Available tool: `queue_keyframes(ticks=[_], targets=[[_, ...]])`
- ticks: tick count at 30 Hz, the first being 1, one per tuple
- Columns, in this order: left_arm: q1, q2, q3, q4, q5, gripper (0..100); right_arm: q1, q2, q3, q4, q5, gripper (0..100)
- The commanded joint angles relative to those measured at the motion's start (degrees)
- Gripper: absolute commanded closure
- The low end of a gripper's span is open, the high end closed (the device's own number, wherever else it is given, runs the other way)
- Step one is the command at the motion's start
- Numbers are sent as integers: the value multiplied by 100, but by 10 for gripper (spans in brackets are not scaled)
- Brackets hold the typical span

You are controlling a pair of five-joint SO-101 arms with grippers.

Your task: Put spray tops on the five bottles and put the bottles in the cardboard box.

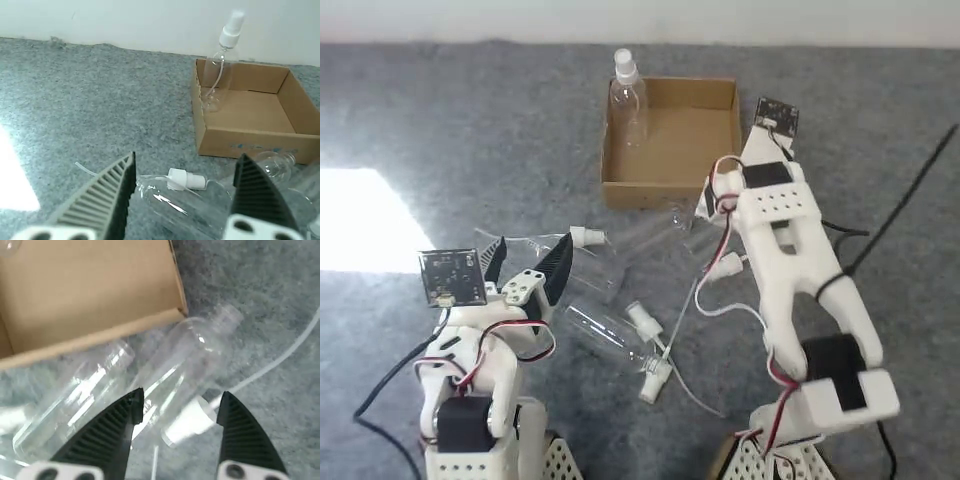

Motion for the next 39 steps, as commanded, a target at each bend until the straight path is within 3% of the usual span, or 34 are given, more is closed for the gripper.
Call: queue_keyframes(ticks=[1,19,32,39], targets=[[0,-114,-92,-35,35,706,75,391,-738,-127,-158,778],[9,-114,-92,-35,35,706,1007,2167,-1407,-48,-396,782],[9,-114,-92,-35,35,706,1165,2158,-1697,1763,9,783],[9,-114,-92,-35,35,706,1253,2088,-1987,2158,343,779]])
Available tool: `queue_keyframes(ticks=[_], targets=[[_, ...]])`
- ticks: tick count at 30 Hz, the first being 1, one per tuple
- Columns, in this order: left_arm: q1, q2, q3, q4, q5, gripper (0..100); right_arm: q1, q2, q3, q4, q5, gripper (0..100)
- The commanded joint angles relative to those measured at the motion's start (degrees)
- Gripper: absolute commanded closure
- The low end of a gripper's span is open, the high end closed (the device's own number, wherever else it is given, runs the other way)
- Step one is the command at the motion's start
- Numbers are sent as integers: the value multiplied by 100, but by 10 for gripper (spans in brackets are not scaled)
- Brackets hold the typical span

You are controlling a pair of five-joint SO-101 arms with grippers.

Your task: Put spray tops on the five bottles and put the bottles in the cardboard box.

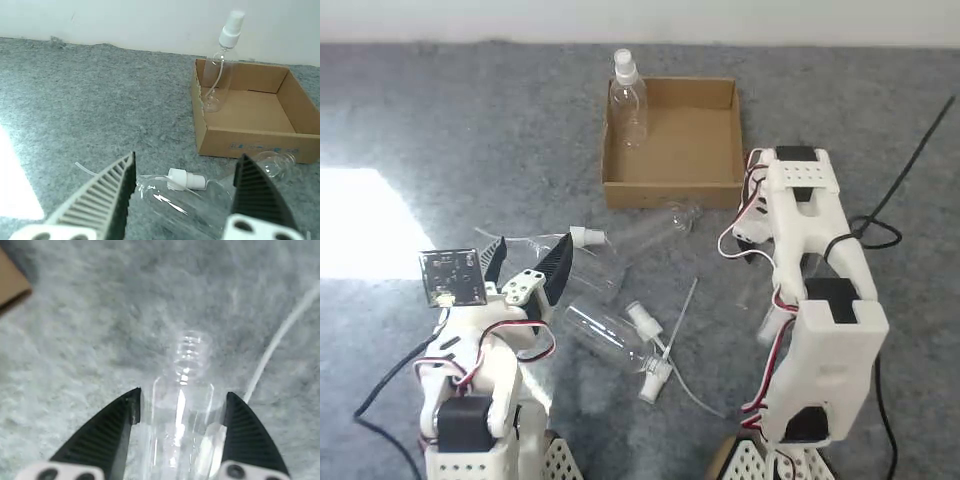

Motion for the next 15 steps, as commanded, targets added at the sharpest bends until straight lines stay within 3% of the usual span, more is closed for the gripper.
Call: queue_keyframes(ticks=[1,15], targets=[[9,-114,-92,-35,35,706,224,-75,-536,207,193,779],[9,-114,-92,-35,35,706,180,488,-589,189,211,779]])
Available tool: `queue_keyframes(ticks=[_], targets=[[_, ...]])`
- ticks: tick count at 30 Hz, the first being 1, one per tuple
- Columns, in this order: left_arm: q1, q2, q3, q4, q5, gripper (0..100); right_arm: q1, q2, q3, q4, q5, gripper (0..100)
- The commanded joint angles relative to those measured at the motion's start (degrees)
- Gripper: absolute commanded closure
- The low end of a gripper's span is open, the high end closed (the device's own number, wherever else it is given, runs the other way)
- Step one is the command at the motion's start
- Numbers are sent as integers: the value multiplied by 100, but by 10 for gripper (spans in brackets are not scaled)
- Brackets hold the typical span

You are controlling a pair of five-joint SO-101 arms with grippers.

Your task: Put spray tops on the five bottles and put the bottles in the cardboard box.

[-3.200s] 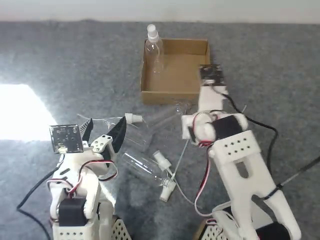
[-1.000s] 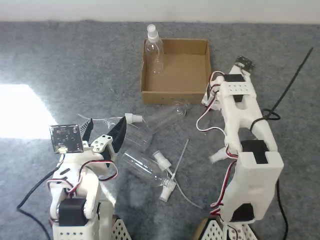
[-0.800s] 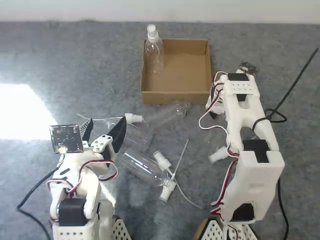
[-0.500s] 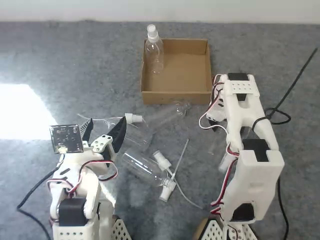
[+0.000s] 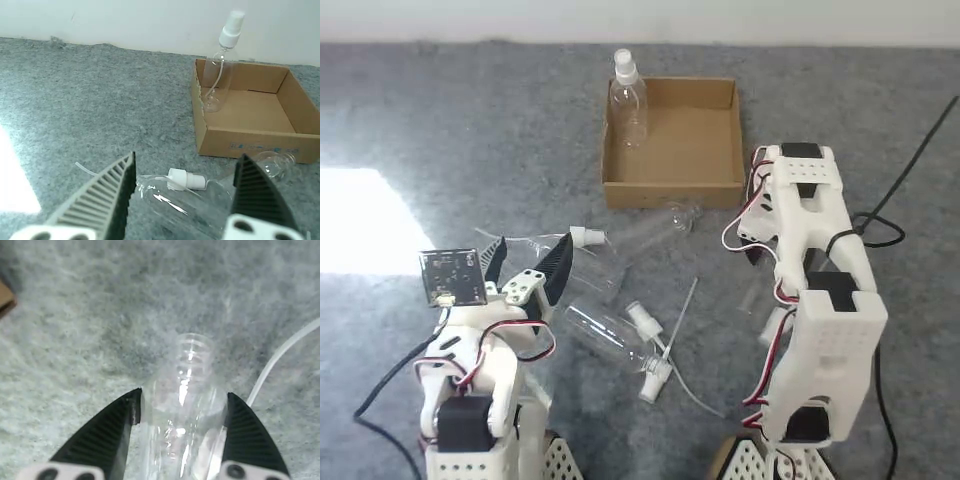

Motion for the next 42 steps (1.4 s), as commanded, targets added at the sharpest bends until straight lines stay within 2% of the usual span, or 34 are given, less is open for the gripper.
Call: queue_keyframes(ticks=[1,11,15,19,26,34,42], targets=[[9,-114,-92,-35,35,706,31,40,-220,40,114,779],[9,-114,-92,-35,35,706,31,-22,-229,330,123,783],[9,-114,-92,-35,35,706,31,-198,-387,593,149,838],[9,-114,-92,-35,35,706,31,-462,-404,787,642,898],[9,-114,-92,-35,35,706,22,-927,-404,1112,686,889],[9,-114,-92,-35,35,706,-743,-2202,-396,1771,695,891],[9,-114,-92,-35,35,706,-1569,-3960,360,1798,695,891]])
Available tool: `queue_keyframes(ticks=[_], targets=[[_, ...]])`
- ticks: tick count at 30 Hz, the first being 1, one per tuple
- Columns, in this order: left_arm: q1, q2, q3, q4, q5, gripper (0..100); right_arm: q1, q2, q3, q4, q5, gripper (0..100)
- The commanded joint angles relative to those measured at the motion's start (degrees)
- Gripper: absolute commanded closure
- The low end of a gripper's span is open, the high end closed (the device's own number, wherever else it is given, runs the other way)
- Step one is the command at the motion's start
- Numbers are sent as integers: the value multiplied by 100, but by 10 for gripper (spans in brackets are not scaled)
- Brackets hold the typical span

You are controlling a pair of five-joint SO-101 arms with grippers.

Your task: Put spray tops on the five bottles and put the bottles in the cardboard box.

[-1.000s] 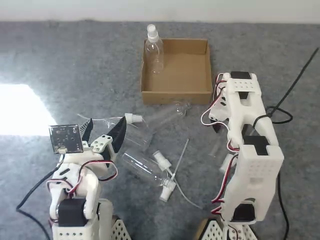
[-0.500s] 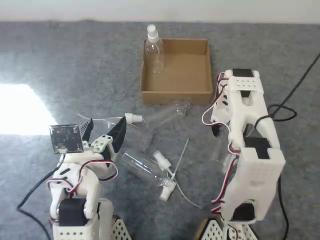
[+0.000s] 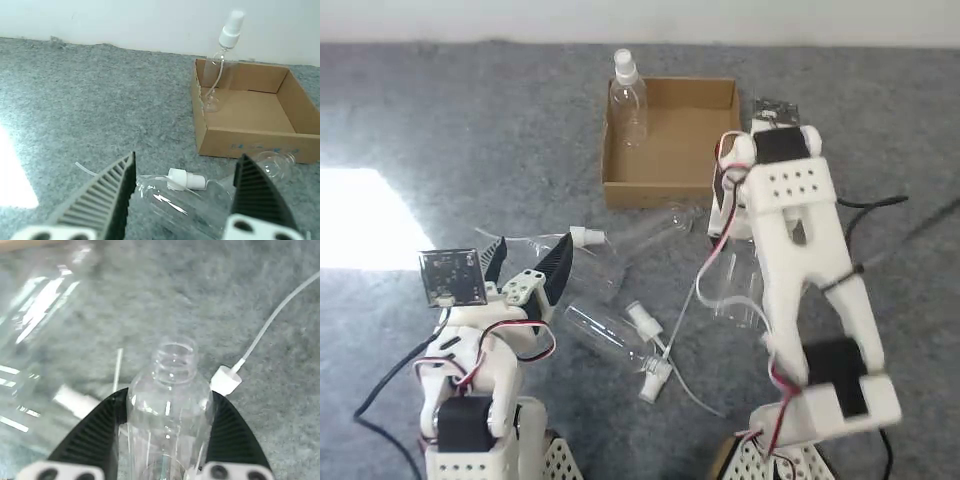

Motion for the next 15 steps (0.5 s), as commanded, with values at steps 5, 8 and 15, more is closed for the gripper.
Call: queue_keyframes(ticks=[5,8,15], targets=[[9,-114,-92,-35,35,706,-716,-2343,870,13,79,890],[9,-114,-92,-35,35,706,-796,-2949,1240,-286,79,890],[9,-114,-92,-35,35,706,-1191,-4242,2233,-1182,79,893]])
